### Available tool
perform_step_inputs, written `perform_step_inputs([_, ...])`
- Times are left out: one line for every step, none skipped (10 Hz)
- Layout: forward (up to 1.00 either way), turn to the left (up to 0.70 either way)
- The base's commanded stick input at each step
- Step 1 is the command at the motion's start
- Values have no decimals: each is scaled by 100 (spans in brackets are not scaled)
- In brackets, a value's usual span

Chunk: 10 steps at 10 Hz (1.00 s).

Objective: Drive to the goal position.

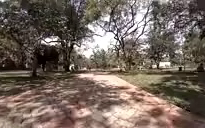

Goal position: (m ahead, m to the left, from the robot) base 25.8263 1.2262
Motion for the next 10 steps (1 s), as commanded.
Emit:
perform_step_inputs([70, 32])
perform_step_inputs([70, 12])
perform_step_inputs([70, 0])
perform_step_inputs([70, 0])
perform_step_inputs([70, 0])
perform_step_inputs([70, 0])
perform_step_inputs([70, 0])
perform_step_inputs([70, 0])
perform_step_inputs([70, 0])
perform_step_inputs([70, 0])
